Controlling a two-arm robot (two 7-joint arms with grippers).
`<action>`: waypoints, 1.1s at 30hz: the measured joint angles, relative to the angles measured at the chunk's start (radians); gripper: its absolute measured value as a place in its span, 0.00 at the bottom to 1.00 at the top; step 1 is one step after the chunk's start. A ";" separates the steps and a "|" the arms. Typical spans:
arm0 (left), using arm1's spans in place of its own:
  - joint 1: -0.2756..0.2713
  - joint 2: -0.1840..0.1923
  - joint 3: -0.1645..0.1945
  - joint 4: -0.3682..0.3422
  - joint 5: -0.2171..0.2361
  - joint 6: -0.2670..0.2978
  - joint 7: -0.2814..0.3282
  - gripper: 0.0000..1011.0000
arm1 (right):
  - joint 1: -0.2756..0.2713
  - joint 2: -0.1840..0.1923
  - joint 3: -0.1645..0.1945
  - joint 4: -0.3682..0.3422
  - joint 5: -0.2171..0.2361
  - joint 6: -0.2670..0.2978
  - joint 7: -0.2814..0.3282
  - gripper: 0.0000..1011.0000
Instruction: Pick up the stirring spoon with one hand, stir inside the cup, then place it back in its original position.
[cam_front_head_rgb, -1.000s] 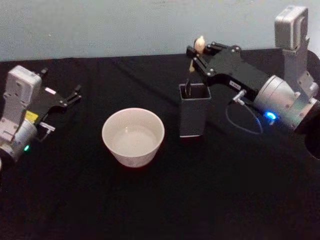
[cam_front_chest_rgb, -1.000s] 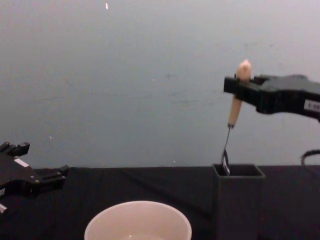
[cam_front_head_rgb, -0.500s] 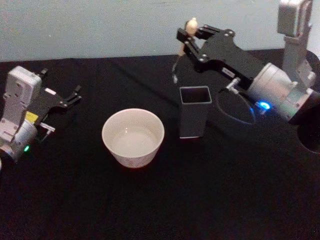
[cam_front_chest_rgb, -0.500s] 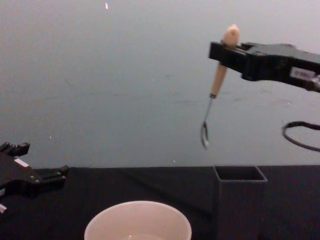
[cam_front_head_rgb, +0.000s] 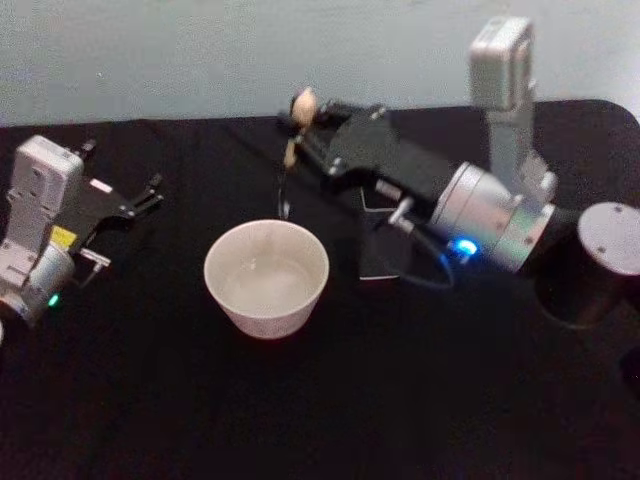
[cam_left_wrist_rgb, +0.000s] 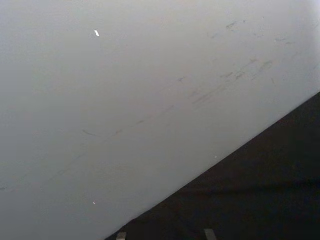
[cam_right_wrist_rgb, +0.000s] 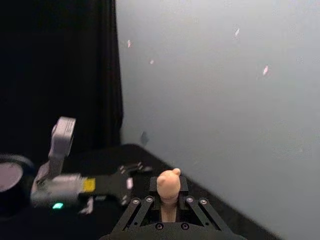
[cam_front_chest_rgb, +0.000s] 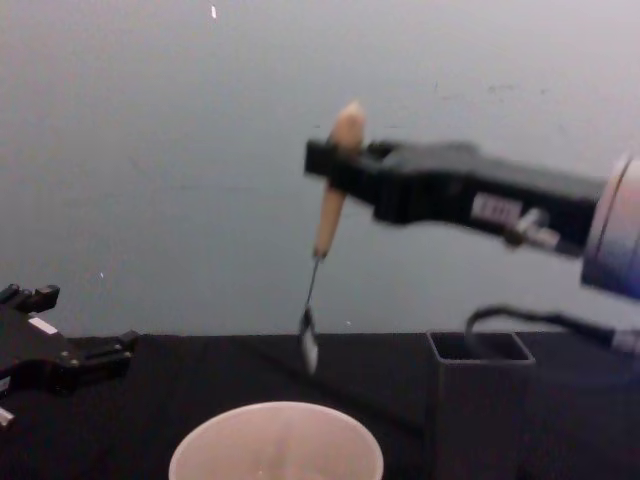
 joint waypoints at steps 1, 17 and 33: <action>0.000 0.000 0.000 0.000 0.000 0.000 0.000 0.99 | -0.001 0.000 -0.005 0.003 0.000 0.002 0.002 0.19; 0.000 0.000 0.000 0.000 0.000 0.000 0.000 0.99 | -0.003 -0.027 -0.079 0.128 -0.036 0.005 0.004 0.19; 0.000 0.000 0.000 0.000 0.000 0.000 0.000 0.99 | 0.009 -0.074 -0.089 0.206 -0.068 -0.014 -0.005 0.19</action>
